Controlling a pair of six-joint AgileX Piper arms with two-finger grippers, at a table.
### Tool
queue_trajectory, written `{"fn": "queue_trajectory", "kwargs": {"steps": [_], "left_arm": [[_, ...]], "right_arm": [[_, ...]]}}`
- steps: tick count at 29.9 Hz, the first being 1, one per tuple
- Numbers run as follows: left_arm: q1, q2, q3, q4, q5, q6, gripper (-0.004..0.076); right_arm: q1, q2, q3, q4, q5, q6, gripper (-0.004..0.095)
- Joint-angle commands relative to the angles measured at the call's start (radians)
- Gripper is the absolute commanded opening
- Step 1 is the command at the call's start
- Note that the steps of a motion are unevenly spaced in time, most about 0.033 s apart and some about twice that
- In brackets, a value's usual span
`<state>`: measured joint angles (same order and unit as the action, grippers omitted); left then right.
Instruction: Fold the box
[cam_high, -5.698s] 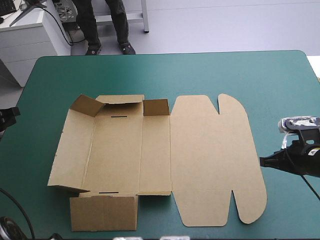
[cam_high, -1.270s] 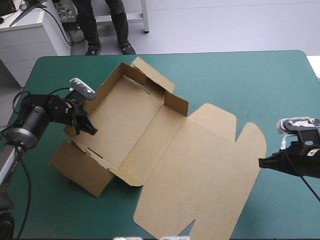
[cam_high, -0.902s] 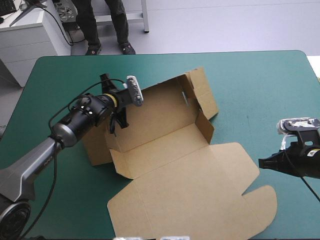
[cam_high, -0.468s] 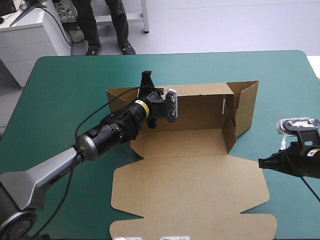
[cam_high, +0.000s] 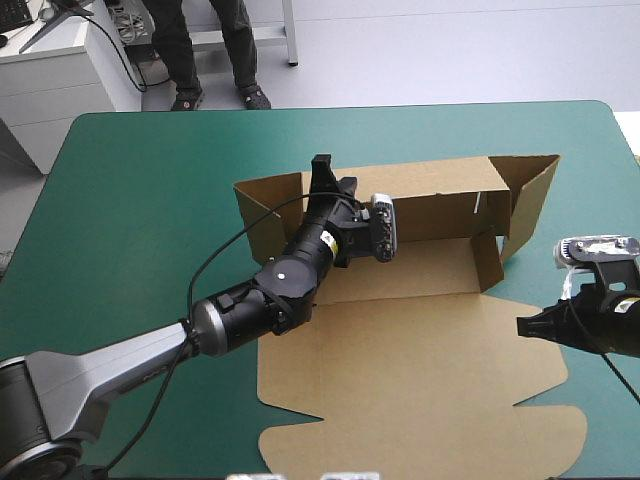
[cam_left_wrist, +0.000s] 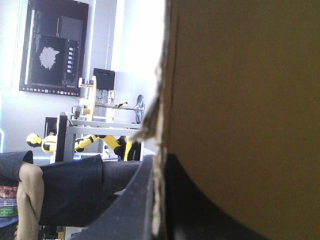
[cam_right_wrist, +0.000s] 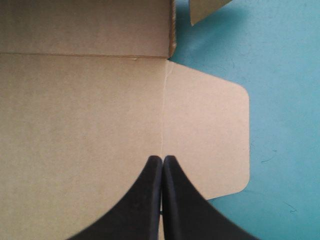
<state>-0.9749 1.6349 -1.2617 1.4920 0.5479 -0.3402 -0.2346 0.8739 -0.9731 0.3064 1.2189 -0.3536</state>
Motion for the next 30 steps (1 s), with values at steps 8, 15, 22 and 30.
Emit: {"fn": "queue_trajectory", "kwargs": {"steps": [8, 15, 22, 30], "left_arm": [[-0.011, 0.066, -0.032, 0.168, 0.108, -0.090, -0.0009], [-0.011, 0.103, -0.032, 0.214, 0.107, -0.113, -0.0008], [-0.011, 0.108, -0.031, 0.214, 0.052, -0.094, -0.0008], [-0.033, 0.102, -0.031, 0.214, 0.051, -0.066, -0.0009]], "right_arm": [[-0.006, -0.004, -0.023, 0.024, -0.040, -0.010, -0.0019], [-0.006, -0.004, -0.023, 0.033, -0.044, -0.021, -0.0017], [0.006, -0.001, -0.023, 0.072, -0.090, -0.021, -0.0005], [0.215, 0.028, -0.022, -0.132, -0.104, -0.002, 0.0323]]}}
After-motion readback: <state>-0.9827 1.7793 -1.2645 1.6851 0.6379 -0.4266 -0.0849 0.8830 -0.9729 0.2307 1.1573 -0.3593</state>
